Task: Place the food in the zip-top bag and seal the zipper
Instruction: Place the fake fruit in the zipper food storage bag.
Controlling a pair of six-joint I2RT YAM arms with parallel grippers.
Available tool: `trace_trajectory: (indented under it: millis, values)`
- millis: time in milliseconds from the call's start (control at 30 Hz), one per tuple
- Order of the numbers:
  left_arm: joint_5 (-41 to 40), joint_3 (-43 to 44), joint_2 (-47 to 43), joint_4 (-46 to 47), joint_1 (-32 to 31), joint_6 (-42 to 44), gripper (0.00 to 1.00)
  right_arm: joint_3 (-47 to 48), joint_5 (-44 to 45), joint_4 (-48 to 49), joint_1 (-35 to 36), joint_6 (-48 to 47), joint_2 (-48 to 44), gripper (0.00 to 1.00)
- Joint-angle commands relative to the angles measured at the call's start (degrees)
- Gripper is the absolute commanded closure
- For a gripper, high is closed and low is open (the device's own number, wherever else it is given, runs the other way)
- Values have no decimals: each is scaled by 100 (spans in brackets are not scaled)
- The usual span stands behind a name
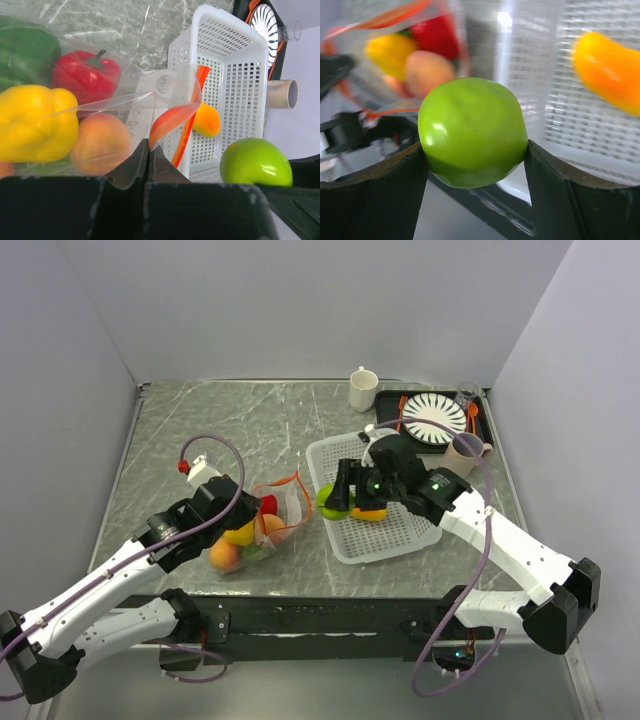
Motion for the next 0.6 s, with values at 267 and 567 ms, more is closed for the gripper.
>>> trace_trajectory:
  millis: [267,567]
  values:
    - [181,11,-35,375,16,41,99,1212,-216,1398,982,362,1675,87]
    - [295,460,-70,287,16,313,99,1126,391,1134,1220,169,1915,22]
